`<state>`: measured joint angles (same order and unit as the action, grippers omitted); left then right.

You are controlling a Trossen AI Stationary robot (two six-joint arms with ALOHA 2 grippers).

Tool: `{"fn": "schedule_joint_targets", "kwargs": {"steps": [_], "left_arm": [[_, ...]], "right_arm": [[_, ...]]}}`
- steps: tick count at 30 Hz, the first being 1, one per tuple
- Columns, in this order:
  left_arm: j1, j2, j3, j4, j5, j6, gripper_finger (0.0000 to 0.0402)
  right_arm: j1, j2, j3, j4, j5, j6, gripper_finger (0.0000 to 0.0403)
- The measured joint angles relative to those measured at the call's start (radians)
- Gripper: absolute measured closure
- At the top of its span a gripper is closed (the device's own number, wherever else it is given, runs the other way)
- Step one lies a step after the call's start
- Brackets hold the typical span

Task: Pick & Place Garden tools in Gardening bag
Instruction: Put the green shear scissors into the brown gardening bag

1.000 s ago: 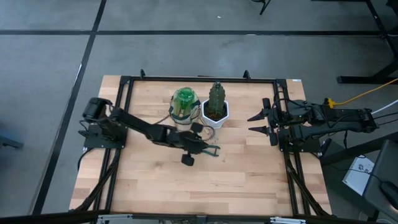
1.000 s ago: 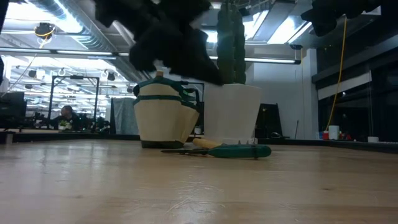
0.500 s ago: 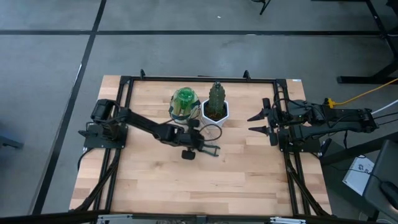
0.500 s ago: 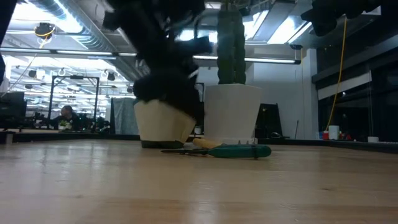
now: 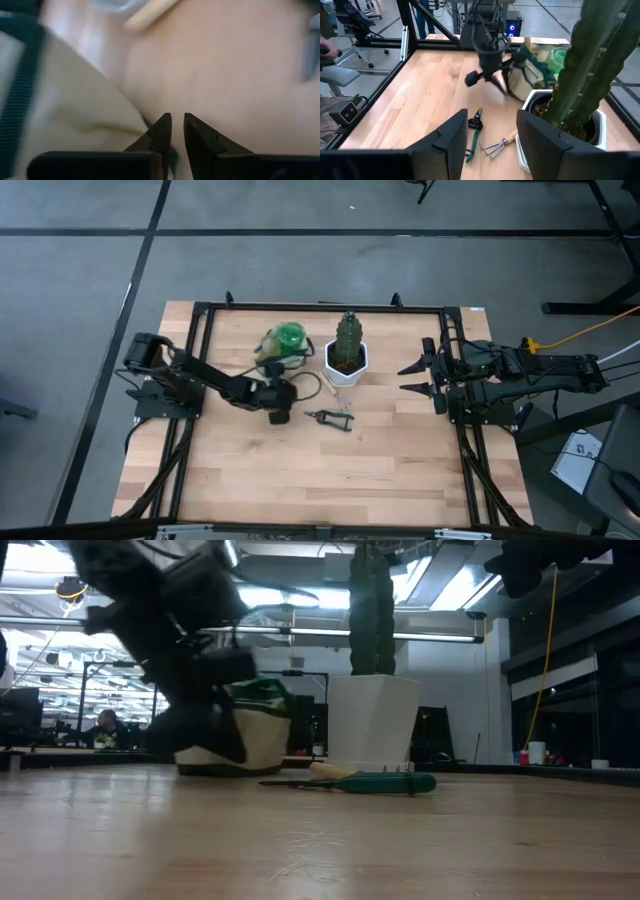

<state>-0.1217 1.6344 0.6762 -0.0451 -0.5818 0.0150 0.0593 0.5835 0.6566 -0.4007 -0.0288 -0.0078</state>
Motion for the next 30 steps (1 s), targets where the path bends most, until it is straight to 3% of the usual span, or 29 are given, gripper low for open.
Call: {"fn": "schedule_joint_targets", "kwargs": {"steps": [6,16,23,30], "left_arm": [[0.05,-0.149,-0.144,0.074,-0.075,-0.015,0.0368],[0.036,-0.291,-0.206,0.223,0.106,-0.011,0.037],[-0.07,-0.298,-0.206,0.442,0.205,0.101,0.037],[-0.141,-0.29,-0.198,0.598,0.231,0.086,0.0368]], "right_arm": [[0.0,0.0,0.0,0.0,0.0,0.0,0.0231],[0.0,0.0,0.0,0.0,0.0,0.0,0.0231],[0.0,0.0,0.0,0.0,0.0,0.0,0.0231],[0.0,0.0,0.0,0.0,0.0,0.0,0.0231]]}}
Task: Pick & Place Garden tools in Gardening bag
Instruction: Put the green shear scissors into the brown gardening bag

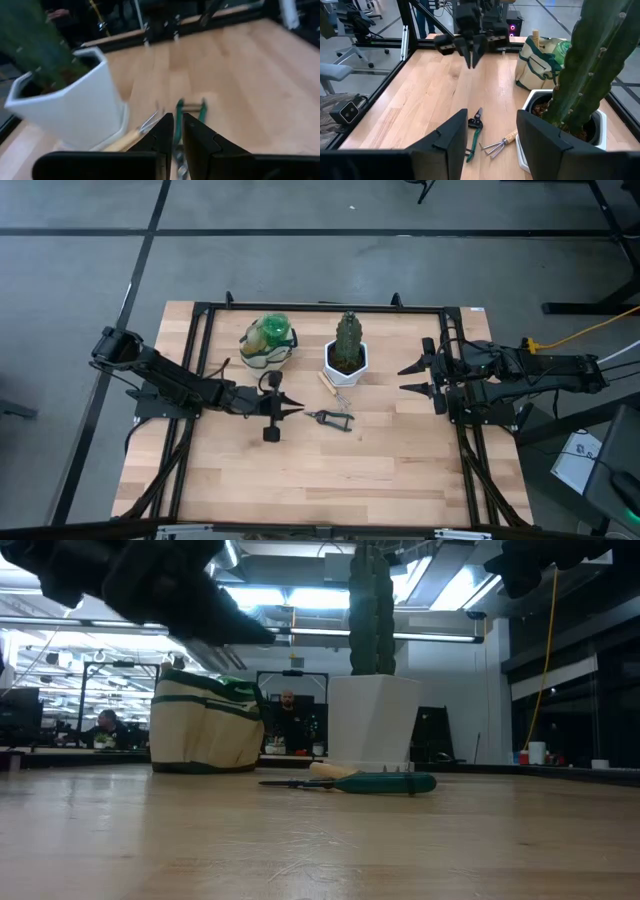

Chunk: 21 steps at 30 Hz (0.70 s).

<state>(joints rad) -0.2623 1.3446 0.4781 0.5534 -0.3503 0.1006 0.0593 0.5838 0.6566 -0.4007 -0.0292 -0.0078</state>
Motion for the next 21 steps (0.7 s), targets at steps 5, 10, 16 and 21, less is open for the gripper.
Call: {"fn": "schedule_joint_targets", "kwargs": {"steps": [5,10,16,21], "left_arm": [[-0.054,0.063,0.085,-0.037,0.012,-0.013,0.035],[-0.106,0.196,0.228,-0.134,0.012,-0.039,0.0308],[-0.098,0.343,0.395,-0.256,0.026,-0.062,0.025],[-0.057,0.445,0.518,-0.332,0.106,-0.062,0.0214]], "right_arm": [[0.0,0.0,0.0,0.0,0.0,0.0,0.0231],[0.0,0.0,0.0,0.0,0.0,0.0,0.0231],[0.0,0.0,0.0,0.0,0.0,0.0,0.0231],[0.0,0.0,0.0,0.0,0.001,0.0,0.0231]]}}
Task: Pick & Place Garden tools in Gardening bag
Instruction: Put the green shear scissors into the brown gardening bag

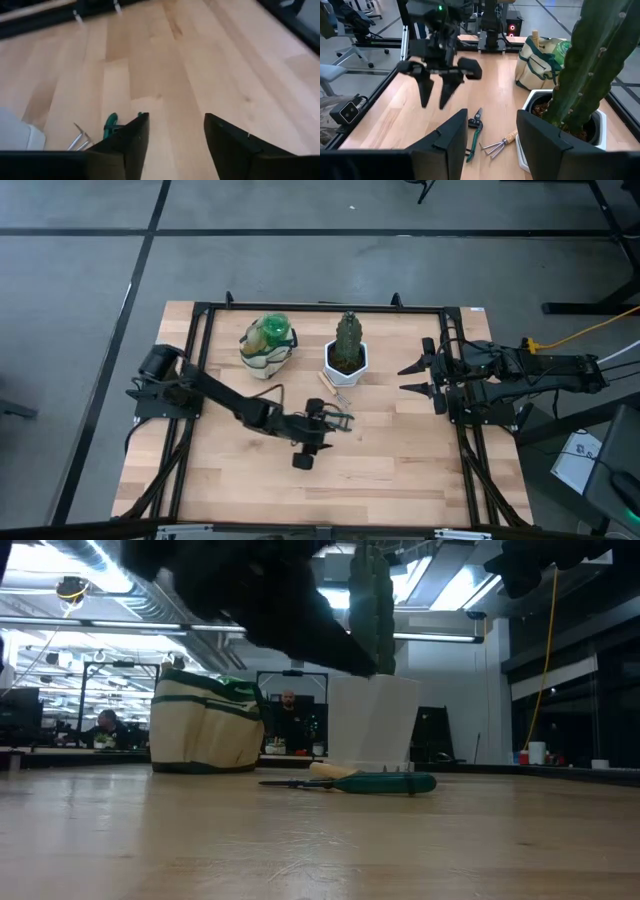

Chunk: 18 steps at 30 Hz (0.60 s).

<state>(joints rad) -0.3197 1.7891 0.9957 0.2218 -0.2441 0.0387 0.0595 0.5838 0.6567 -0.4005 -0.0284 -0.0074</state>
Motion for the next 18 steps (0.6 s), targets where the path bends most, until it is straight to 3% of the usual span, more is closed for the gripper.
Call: {"fn": "schedule_joint_targets", "kwargs": {"steps": [7,18], "left_arm": [[0.067,0.119,0.127,-0.13,0.009,0.0,0.0202],[0.126,0.227,0.137,-0.148,0.082,0.024,0.0205]], "right_arm": [[0.0,0.0,0.0,0.0,0.0,0.0,0.0231],[0.0,0.0,0.0,0.0,0.0,0.0,0.0231]]}}
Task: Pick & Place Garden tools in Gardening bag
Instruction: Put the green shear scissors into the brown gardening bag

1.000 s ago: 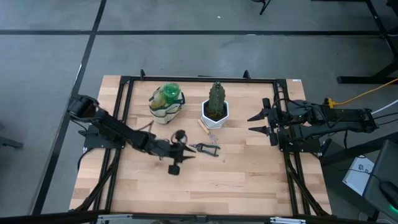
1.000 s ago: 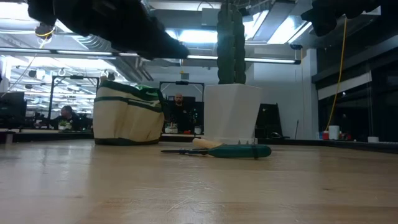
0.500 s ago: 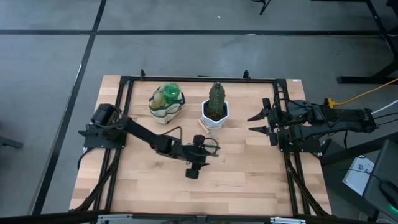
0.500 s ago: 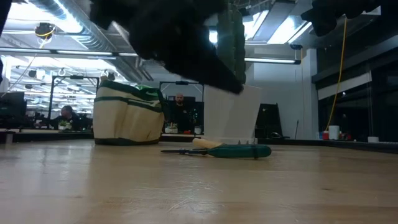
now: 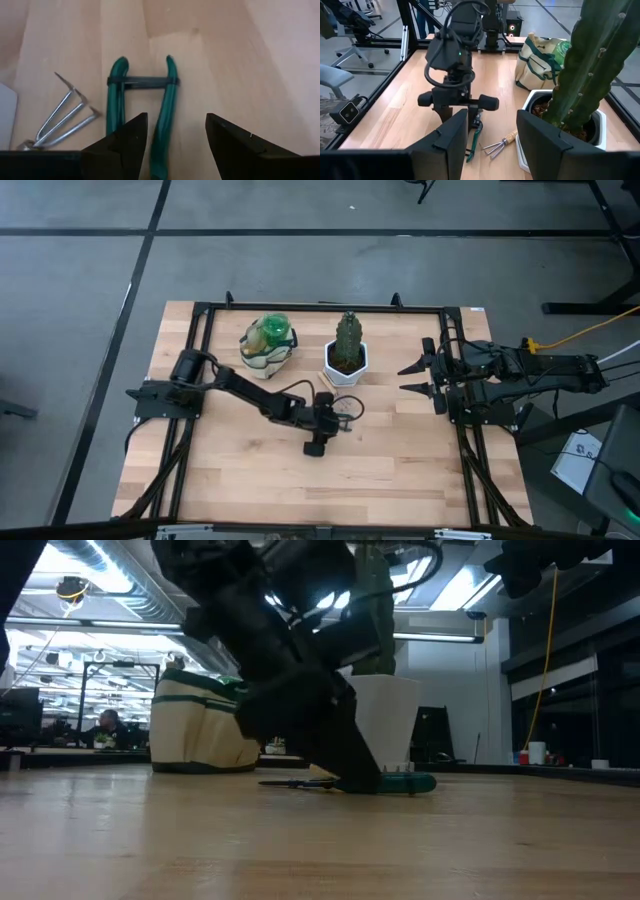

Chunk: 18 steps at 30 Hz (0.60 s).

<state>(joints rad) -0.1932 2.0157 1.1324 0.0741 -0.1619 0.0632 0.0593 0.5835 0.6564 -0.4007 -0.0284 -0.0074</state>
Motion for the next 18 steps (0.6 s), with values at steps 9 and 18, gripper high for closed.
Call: {"fn": "schedule_joint_targets", "kwargs": {"steps": [9,18], "left_arm": [[0.001,0.015,0.0,0.013,-0.023,0.003,0.0216],[0.002,0.014,0.002,-0.013,0.058,-0.016,0.0317]], "right_arm": [[0.0,0.0,0.0,0.0,0.0,0.0,0.0231],[0.0,0.0,0.0,0.0,0.0,0.0,0.0231]]}}
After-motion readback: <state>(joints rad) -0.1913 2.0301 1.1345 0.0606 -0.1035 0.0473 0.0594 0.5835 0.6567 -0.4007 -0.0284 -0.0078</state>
